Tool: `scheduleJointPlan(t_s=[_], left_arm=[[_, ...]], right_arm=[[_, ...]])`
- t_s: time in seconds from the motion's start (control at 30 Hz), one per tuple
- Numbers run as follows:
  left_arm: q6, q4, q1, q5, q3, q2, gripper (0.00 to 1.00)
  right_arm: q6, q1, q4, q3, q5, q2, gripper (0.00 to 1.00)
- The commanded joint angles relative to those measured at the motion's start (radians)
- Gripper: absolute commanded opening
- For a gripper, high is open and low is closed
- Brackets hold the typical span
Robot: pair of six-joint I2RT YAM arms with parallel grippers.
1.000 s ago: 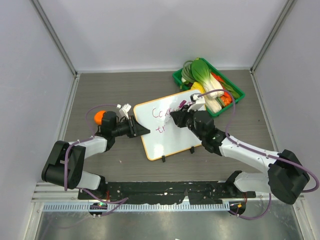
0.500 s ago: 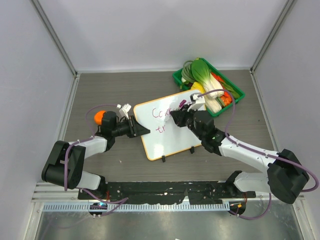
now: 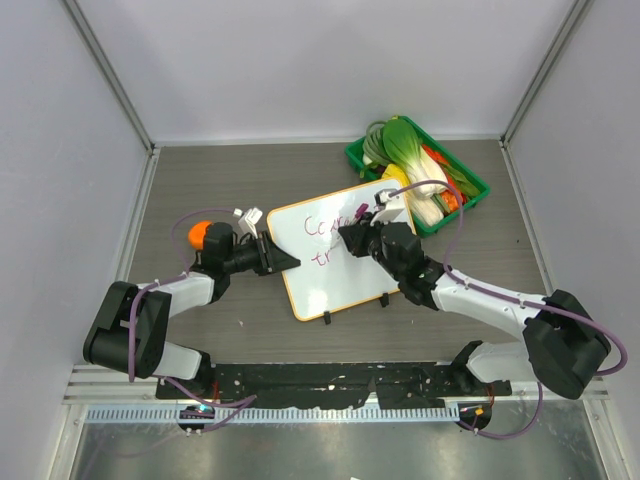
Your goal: Write a sentence on the whiteboard
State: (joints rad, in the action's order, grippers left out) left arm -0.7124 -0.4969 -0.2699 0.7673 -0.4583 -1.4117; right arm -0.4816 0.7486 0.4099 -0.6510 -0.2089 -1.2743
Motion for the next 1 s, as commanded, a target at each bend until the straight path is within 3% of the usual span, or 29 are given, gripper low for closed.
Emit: scheduleJointPlan(t_s=[0.0, 0.47, 0.97], left_arm=[[0.137, 0.139, -0.011, -0.191, 0.014, -0.036, 0.00], [0.137, 0.139, -0.011, -0.194, 0.017, -0.033, 0.00], [0.140, 0.141, -0.011, -0.194, 0.013, -0.033, 0.00]], right_arm=[[0.005, -0.005, 0.026, 0.025, -0.027, 0.012, 0.01], [0.000, -0.005, -0.017, 0.094, -0.017, 0.067, 0.01], [-0.014, -0.005, 0.021, 0.028, -0.044, 0.116, 0.01]])
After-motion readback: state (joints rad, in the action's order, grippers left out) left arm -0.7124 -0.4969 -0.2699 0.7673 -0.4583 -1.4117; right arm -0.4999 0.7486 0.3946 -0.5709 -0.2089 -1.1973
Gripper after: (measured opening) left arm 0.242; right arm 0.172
